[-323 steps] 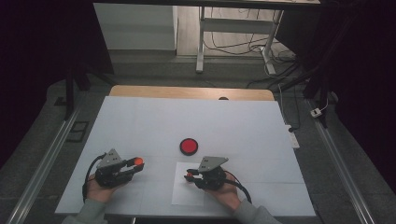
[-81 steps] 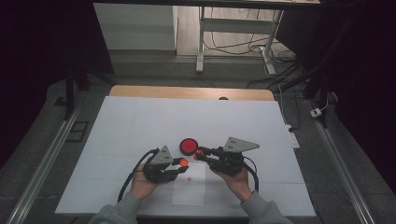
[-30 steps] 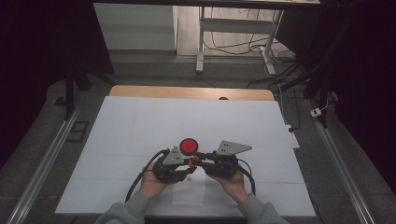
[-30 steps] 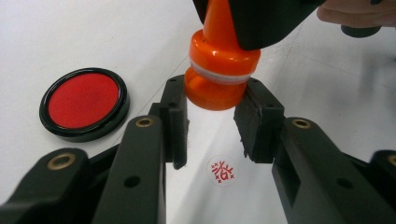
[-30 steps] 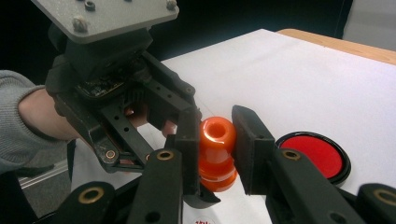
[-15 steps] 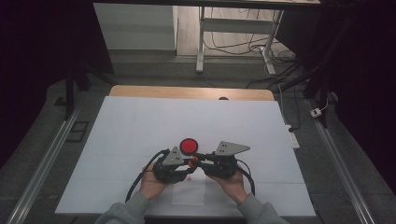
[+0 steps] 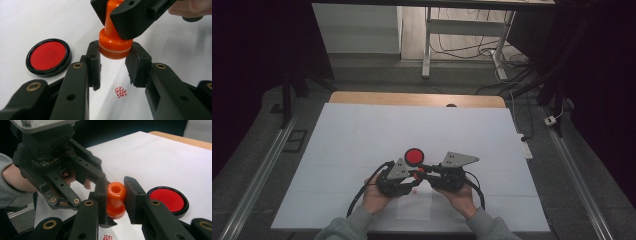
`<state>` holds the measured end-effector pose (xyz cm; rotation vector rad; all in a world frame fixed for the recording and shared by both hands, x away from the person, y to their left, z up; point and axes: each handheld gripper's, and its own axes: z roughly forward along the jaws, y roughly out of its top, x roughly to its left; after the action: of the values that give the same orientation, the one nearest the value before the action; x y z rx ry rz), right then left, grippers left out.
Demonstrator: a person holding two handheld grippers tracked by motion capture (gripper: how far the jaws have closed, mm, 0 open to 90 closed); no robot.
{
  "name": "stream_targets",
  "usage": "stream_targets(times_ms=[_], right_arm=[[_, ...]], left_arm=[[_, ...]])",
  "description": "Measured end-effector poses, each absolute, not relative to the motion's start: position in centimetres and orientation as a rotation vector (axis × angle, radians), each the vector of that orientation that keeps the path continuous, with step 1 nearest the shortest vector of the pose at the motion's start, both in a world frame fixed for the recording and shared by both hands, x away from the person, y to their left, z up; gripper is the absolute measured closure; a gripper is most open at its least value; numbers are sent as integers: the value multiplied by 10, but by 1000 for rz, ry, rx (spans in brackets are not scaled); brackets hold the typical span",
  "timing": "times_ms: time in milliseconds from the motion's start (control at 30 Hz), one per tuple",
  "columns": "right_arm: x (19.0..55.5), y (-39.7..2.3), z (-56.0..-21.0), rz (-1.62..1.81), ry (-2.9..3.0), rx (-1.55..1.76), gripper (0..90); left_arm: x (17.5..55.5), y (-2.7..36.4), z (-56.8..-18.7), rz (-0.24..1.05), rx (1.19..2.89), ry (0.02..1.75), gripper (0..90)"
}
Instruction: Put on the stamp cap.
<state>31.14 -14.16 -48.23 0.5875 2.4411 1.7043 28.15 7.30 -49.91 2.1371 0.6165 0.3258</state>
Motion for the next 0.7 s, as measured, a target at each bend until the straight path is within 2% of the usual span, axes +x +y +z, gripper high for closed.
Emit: stream_targets(times_ms=[233,700], right_arm=[[308,-141,-484,1706,2415,551,736],[307,-138,-490,1685,2427,565,734]], left_arm=[[279,73,-498,350,2130,615,658],[282,74,-503,313,2157,611,654]])
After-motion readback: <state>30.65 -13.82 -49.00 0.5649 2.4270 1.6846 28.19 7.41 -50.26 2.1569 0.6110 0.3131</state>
